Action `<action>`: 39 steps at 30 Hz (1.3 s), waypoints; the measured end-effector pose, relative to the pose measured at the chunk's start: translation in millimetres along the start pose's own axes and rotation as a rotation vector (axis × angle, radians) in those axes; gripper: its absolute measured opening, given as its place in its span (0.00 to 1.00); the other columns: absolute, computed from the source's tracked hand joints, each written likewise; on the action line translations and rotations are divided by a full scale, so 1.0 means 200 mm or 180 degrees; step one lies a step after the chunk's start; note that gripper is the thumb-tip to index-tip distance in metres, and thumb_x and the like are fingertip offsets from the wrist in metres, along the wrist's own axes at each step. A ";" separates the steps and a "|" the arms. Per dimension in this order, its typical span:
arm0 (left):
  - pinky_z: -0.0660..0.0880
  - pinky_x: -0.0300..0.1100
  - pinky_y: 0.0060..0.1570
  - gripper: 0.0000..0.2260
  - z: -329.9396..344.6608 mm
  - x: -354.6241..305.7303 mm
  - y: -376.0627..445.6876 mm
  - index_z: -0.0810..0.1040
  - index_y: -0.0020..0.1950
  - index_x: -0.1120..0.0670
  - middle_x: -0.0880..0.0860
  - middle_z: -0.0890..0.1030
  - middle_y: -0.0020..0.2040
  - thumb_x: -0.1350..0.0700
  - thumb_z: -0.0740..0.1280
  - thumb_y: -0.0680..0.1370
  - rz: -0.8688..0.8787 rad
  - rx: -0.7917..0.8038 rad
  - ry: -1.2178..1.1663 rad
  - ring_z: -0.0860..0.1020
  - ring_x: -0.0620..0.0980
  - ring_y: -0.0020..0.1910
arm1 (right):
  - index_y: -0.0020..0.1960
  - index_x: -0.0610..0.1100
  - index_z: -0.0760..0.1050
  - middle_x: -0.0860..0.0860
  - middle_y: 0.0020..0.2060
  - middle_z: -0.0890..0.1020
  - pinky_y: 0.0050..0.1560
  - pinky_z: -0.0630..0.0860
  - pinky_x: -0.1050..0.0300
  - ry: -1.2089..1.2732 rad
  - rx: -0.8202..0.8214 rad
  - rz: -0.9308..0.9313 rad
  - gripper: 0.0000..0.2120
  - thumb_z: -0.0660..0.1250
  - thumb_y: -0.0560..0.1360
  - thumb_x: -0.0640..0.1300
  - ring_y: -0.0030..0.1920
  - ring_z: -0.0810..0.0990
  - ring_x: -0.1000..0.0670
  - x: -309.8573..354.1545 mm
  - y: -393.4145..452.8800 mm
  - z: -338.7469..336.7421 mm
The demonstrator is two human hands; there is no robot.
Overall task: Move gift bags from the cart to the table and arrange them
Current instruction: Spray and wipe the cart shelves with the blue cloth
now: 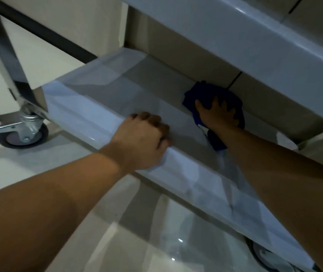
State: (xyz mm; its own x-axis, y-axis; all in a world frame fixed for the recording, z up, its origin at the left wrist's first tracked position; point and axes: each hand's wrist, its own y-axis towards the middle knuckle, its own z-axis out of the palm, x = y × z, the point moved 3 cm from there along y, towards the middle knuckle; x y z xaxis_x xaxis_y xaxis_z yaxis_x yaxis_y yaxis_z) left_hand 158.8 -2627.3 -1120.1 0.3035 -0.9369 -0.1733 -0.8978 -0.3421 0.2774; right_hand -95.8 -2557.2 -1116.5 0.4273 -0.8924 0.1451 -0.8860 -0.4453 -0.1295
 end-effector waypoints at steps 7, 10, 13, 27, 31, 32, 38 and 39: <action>0.71 0.50 0.59 0.22 -0.09 0.48 -0.16 0.83 0.54 0.50 0.51 0.82 0.53 0.40 0.54 0.79 -0.0846 -0.0377 0.0028 0.77 0.55 0.55 | 0.83 0.52 0.42 0.47 0.82 0.45 0.77 0.45 0.32 -0.0085 0.0006 -0.0201 0.46 0.45 0.74 0.78 0.80 0.44 0.36 0.53 0.06 0.08; 0.68 0.50 0.64 0.22 -0.10 0.44 -0.16 0.83 0.54 0.48 0.49 0.82 0.54 0.40 0.52 0.79 -0.1023 -0.0445 -0.0041 0.76 0.52 0.57 | 0.83 0.51 0.42 0.47 0.82 0.45 0.77 0.46 0.32 -0.0148 0.0002 -0.0361 0.46 0.45 0.75 0.77 0.80 0.44 0.35 0.77 0.09 0.11; 0.67 0.51 0.66 0.24 -0.09 0.43 -0.17 0.83 0.55 0.48 0.50 0.82 0.55 0.41 0.49 0.80 -0.1072 -0.0509 -0.0152 0.75 0.52 0.59 | 0.83 0.51 0.42 0.46 0.82 0.46 0.77 0.48 0.31 -0.0160 -0.0015 -0.0530 0.45 0.45 0.76 0.76 0.80 0.45 0.34 0.99 0.11 0.15; 0.69 0.54 0.55 0.15 -0.12 0.45 -0.22 0.81 0.46 0.55 0.55 0.78 0.49 0.47 0.59 0.77 -0.1331 -0.1170 -0.0161 0.73 0.57 0.52 | 0.82 0.54 0.42 0.49 0.82 0.48 0.78 0.48 0.35 -0.0306 0.0064 -0.1977 0.42 0.47 0.76 0.75 0.81 0.46 0.39 1.34 -0.26 0.26; 0.67 0.53 0.49 0.16 -0.13 0.40 -0.24 0.80 0.45 0.54 0.55 0.77 0.45 0.47 0.57 0.79 -0.1770 -0.0896 0.0237 0.72 0.58 0.47 | 0.82 0.54 0.45 0.50 0.82 0.50 0.78 0.50 0.37 -0.0313 -0.0063 -0.2040 0.42 0.47 0.76 0.76 0.81 0.48 0.41 1.15 -0.40 0.25; 0.67 0.53 0.49 0.16 -0.14 0.39 -0.23 0.80 0.46 0.54 0.55 0.78 0.46 0.47 0.57 0.80 -0.1796 -0.0731 0.0363 0.72 0.58 0.47 | 0.82 0.54 0.46 0.50 0.82 0.51 0.78 0.51 0.37 -0.0304 -0.0094 -0.2011 0.42 0.47 0.76 0.76 0.81 0.48 0.41 1.10 -0.43 0.25; 0.66 0.52 0.50 0.14 -0.21 0.26 -0.19 0.78 0.53 0.56 0.59 0.78 0.53 0.49 0.57 0.82 -0.1808 0.0098 0.0615 0.74 0.62 0.54 | 0.82 0.54 0.47 0.51 0.82 0.51 0.78 0.50 0.38 -0.0203 -0.0156 -0.1685 0.43 0.45 0.75 0.77 0.81 0.48 0.41 0.67 -0.48 0.18; 0.67 0.52 0.51 0.15 -0.21 0.21 -0.17 0.78 0.53 0.55 0.59 0.78 0.53 0.48 0.56 0.82 -0.1742 0.0176 0.0648 0.74 0.62 0.54 | 0.82 0.54 0.47 0.51 0.82 0.51 0.78 0.50 0.38 -0.0187 -0.0151 -0.1606 0.43 0.46 0.75 0.77 0.81 0.48 0.41 0.59 -0.48 0.16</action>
State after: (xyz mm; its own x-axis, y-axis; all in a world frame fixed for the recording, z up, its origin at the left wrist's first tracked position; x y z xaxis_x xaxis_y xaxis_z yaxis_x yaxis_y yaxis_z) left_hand 216.2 -2658.5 -1098.2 0.7779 -0.6218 -0.0908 -0.6069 -0.7809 0.1480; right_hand 45.1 -2623.3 -1118.5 0.8123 -0.5702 0.1224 -0.5732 -0.8193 -0.0126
